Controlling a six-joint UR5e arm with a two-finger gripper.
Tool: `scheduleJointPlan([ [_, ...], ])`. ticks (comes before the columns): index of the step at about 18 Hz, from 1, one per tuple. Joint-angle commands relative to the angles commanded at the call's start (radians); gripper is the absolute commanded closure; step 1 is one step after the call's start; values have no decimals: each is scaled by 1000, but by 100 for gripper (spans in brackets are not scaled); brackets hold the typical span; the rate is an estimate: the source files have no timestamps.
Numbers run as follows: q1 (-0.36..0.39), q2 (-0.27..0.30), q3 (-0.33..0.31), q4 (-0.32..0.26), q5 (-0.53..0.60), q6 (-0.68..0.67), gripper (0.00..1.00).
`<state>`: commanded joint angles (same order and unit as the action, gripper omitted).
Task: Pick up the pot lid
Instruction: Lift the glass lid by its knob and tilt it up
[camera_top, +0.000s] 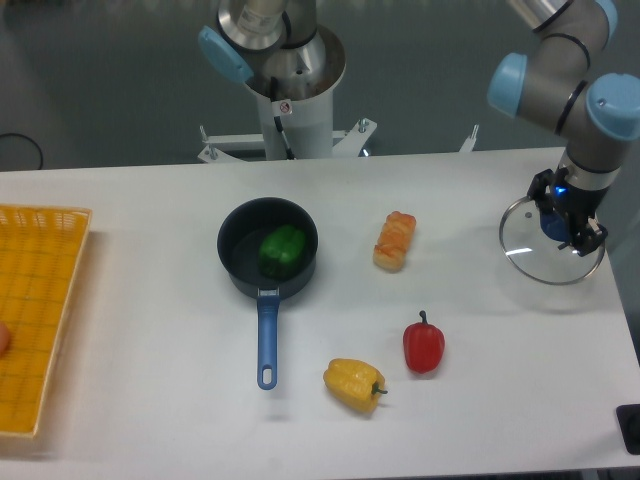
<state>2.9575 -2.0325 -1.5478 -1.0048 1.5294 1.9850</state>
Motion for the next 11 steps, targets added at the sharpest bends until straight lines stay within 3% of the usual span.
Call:
scheduleJointPlan([
  [11,-22,-3,17,-2,0,-25,45],
])
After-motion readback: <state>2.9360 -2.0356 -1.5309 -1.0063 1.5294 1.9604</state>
